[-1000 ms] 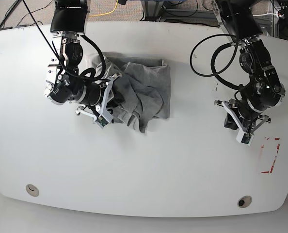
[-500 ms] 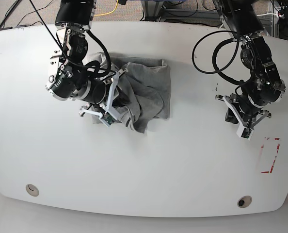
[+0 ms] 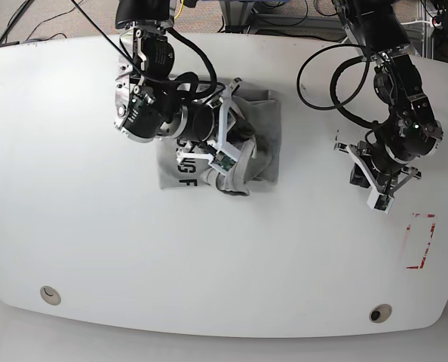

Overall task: Layout the t-shirt on the table in an organized manner, then fold the t-shirt properly
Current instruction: 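Press and smooth the folded bundle with the right gripper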

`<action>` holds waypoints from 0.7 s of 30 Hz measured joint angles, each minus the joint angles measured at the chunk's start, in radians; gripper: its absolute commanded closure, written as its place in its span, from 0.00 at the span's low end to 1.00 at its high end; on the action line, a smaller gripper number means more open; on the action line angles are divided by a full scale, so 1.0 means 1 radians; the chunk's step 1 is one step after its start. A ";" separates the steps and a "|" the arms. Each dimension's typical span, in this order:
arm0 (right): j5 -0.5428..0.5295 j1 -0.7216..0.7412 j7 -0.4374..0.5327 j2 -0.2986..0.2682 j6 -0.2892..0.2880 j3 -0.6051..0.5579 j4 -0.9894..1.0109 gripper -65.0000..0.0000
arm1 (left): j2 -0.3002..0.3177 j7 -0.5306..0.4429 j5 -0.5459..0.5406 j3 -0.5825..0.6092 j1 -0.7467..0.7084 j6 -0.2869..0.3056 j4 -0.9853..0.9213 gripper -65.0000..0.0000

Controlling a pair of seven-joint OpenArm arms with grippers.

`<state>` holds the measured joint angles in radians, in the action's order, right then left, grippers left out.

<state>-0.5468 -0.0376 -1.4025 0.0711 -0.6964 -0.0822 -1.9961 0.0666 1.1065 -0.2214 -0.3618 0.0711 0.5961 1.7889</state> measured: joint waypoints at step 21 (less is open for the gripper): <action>-0.009 0.024 0.009 -0.040 -0.001 0.044 0.000 0.07 | 0.002 0.000 0.001 0.005 -0.017 -0.001 0.000 0.84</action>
<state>-0.5560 -0.0139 -1.3933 0.0307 -0.6975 -0.0383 -1.9961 0.0685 1.1061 -0.2207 -0.3565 0.0544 0.5953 1.7885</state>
